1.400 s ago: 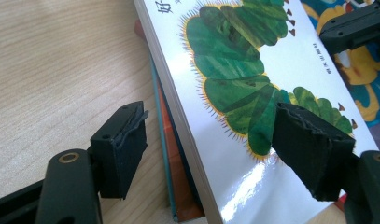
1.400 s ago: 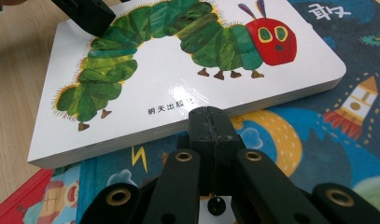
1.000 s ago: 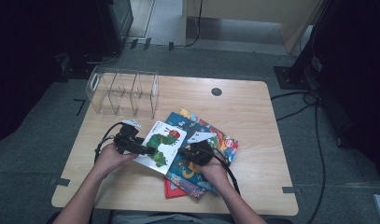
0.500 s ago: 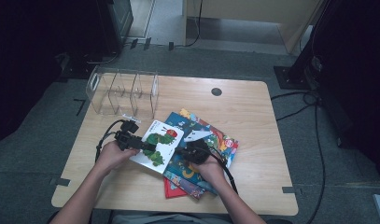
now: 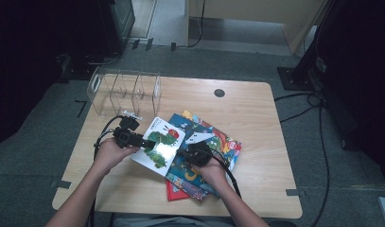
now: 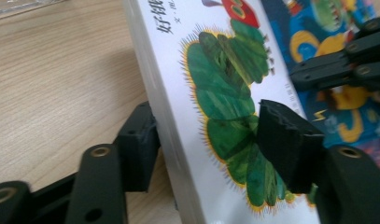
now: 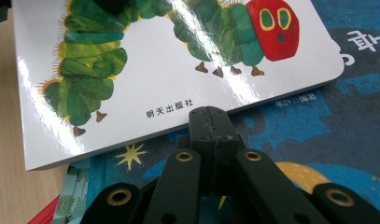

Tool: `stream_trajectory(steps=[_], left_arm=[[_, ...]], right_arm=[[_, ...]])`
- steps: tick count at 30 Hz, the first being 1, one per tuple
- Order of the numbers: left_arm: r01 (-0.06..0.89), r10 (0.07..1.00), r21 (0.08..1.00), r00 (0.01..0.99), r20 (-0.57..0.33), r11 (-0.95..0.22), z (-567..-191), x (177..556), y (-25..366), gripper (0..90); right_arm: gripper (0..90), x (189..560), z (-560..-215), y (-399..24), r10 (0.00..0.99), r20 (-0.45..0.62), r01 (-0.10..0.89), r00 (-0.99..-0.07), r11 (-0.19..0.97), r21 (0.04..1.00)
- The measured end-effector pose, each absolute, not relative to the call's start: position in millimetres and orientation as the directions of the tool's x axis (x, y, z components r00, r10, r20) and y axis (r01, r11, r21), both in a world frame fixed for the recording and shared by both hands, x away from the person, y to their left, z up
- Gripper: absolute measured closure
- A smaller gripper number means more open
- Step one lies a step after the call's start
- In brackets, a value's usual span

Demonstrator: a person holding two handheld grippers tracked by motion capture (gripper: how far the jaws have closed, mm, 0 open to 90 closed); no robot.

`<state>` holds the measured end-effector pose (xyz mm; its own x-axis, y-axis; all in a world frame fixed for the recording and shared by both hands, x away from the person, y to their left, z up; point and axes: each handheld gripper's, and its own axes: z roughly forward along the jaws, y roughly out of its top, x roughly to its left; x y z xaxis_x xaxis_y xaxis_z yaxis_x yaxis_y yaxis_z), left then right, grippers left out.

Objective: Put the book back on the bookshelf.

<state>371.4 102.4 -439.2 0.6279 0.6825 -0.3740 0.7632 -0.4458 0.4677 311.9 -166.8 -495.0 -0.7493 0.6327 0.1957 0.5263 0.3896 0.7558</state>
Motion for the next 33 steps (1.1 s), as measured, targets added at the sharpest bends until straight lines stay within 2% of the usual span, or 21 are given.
stream_trajectory(steps=[4,8,13,24,27,30,33], left_arm=[[0.789,0.682,0.446,0.601,-0.417,-0.422,-429,374,101,51.4],[0.794,0.639,0.437,0.603,-0.477,-0.423,-417,372,95,61.3],[0.774,0.636,0.436,0.629,-0.448,-0.459,-402,371,84,68.0],[0.744,0.651,0.409,0.664,-0.368,-0.528,-387,374,77,73.0],[0.744,0.647,0.399,0.665,-0.372,-0.536,-385,376,78,75.2],[0.742,0.640,0.387,0.669,-0.377,-0.547,-382,377,79,77.3],[0.729,0.640,0.386,0.683,-0.354,-0.565,-379,377,79,78.0]], right_arm=[[90.0,312,-495,-166,0.633,0.200,0.530,-0.748,0.387,0.755],[90.0,313,-495,-164,0.633,0.191,0.524,-0.750,0.393,0.755],[90.0,315,-495,-159,0.627,0.196,0.524,-0.754,0.393,0.756],[87.3,313,-494,-145,0.602,0.140,0.472,-0.786,0.438,0.765],[81.8,313,-494,-142,0.586,0.114,0.445,-0.803,0.459,0.769],[71.5,314,-493,-143,0.581,0.092,0.426,-0.808,0.471,0.773],[67.1,315,-493,-148,0.590,0.085,0.426,-0.803,0.469,0.774]])
